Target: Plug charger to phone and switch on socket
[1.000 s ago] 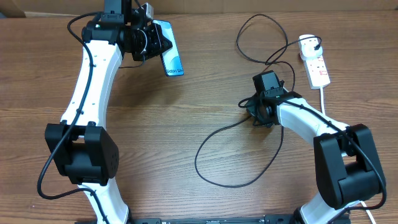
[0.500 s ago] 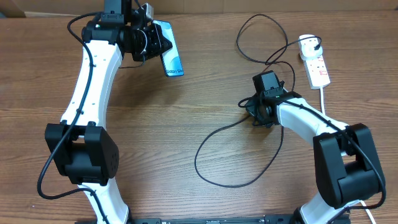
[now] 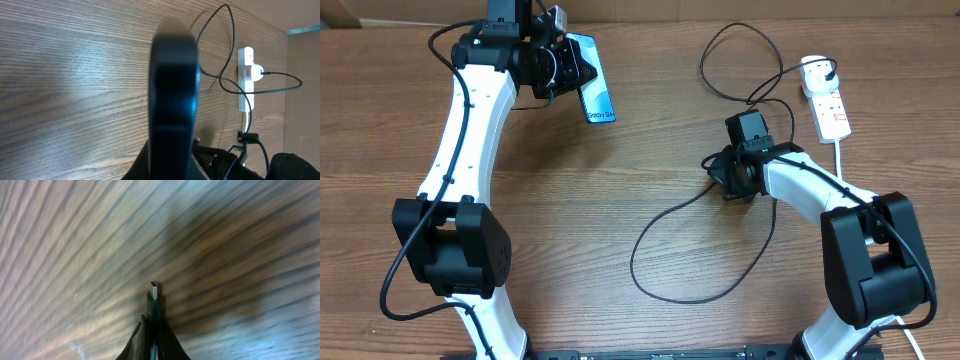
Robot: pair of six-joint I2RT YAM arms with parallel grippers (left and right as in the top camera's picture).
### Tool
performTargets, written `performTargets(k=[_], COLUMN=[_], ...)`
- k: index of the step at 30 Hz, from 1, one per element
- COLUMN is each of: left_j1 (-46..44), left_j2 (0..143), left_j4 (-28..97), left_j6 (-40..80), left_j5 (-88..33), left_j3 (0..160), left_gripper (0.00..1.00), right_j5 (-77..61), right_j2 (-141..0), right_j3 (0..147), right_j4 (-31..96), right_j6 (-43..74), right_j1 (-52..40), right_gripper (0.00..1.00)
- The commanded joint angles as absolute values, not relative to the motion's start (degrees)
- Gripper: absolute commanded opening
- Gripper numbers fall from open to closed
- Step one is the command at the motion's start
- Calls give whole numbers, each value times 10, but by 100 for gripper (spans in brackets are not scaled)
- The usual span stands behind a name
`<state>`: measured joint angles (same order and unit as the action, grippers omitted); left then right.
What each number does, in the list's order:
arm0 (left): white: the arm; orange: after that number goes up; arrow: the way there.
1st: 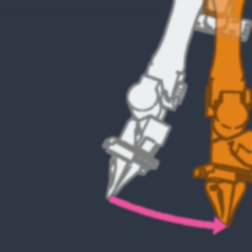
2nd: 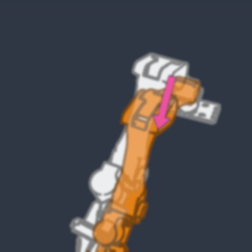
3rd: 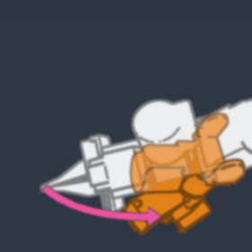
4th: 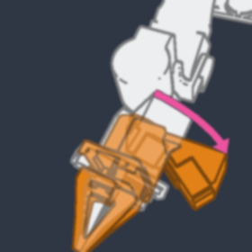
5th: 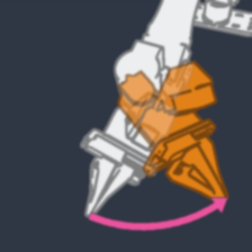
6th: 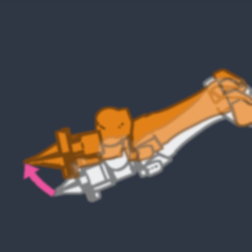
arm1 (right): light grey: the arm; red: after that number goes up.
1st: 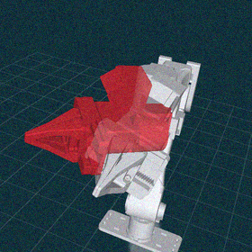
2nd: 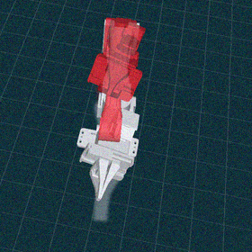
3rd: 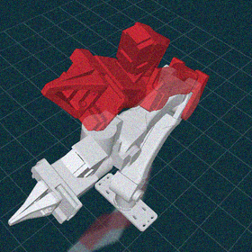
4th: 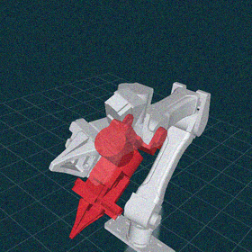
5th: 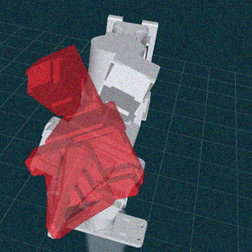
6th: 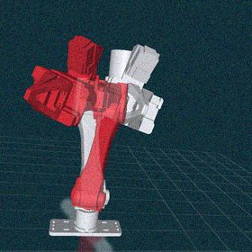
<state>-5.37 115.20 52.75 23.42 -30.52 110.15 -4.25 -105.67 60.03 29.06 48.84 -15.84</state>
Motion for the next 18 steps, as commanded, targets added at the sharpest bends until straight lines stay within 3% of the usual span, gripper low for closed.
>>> performTargets(k=[1, 5, 9, 18], left_j1=[-53, -53, -53, -36], left_j2=[1122, 1122, 1122, 1122], left_j4=[524, 523, 515, 356], left_j6=[222, 223, 223, 225], left_j5=[-309, -309, -327, -638], left_j3=[1107, 1107, 1107, 1107], left_gripper=[4, 4, 4, 4], right_j5=[-115, -189, -356, -620], right_j2=[-1029, -981, -929, -917], right_j3=[639, 678, 694, 694], right_j4=[290, 283, 234, 174], right_j6=[381, 294, 185, 170], right_j1=[-160, -160, -160, -160], right_gripper=[4, 4, 4, 4])
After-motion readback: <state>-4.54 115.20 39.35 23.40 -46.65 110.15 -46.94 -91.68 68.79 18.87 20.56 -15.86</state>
